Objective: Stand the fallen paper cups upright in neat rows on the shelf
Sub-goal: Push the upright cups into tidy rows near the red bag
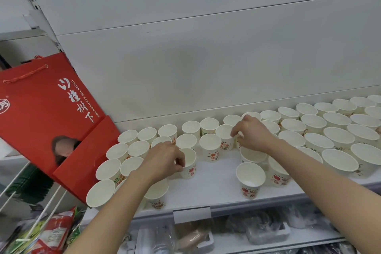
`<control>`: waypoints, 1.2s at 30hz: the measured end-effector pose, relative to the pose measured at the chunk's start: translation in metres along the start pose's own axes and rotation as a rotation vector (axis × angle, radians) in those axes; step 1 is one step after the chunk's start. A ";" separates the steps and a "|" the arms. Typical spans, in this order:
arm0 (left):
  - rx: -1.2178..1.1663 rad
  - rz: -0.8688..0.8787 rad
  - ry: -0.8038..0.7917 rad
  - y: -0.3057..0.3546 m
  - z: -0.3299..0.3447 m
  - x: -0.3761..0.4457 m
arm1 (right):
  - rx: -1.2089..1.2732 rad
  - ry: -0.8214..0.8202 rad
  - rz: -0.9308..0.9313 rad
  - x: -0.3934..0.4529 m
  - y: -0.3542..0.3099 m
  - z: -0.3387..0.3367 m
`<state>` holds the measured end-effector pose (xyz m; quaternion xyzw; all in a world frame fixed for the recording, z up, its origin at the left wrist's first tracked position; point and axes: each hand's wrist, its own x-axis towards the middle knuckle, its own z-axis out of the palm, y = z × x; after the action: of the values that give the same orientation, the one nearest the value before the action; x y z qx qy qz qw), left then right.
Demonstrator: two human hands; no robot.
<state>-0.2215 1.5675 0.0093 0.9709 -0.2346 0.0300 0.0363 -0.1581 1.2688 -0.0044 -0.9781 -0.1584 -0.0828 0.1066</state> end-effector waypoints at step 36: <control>-0.155 -0.017 0.123 0.021 0.008 -0.002 | 0.071 0.133 -0.155 -0.059 -0.072 0.019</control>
<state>-0.2323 1.5485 0.0019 0.9635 -0.2253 0.0708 0.1259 -0.2347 1.3226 -0.0214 -0.9508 -0.2292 -0.1498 0.1450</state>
